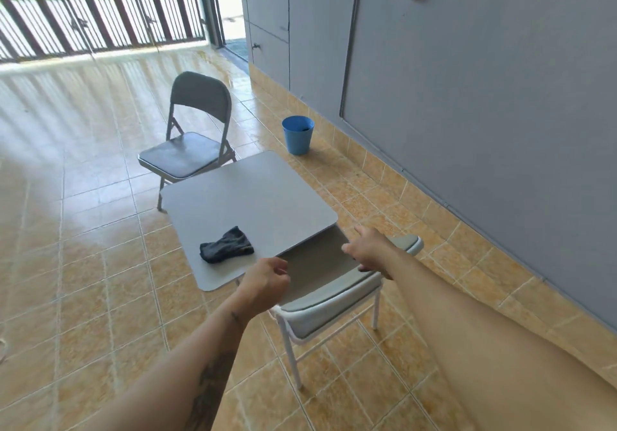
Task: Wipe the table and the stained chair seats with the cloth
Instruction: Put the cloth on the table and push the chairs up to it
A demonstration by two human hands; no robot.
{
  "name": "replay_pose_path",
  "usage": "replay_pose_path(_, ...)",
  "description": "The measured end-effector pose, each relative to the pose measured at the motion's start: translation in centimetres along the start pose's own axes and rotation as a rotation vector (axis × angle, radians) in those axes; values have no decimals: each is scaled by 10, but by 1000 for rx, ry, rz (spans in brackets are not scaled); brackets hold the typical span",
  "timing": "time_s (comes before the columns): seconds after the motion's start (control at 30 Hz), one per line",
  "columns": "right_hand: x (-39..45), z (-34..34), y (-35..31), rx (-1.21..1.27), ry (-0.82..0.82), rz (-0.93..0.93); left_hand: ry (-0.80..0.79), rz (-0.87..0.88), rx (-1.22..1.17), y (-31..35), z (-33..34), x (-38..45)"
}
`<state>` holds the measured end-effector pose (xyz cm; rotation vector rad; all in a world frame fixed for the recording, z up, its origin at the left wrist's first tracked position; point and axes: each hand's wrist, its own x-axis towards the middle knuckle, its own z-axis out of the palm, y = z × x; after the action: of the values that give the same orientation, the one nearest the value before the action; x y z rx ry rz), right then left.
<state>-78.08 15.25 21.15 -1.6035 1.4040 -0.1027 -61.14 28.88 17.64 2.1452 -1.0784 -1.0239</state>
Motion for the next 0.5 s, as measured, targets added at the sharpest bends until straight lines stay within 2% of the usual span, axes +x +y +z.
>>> replay_pose_path(0.13, 1, 27, -69, -101, -54, -155, 179, 11, -46, -4, -65, 4)
replay_pose_path(0.3, 9, 85, -150, -219, -111, -306, 302, -20, -93, -27, -152, 12)
replay_pose_path(0.5, 29, 174, -257, -287, -130, -438, 387, -8, -98, -91, -269, 33)
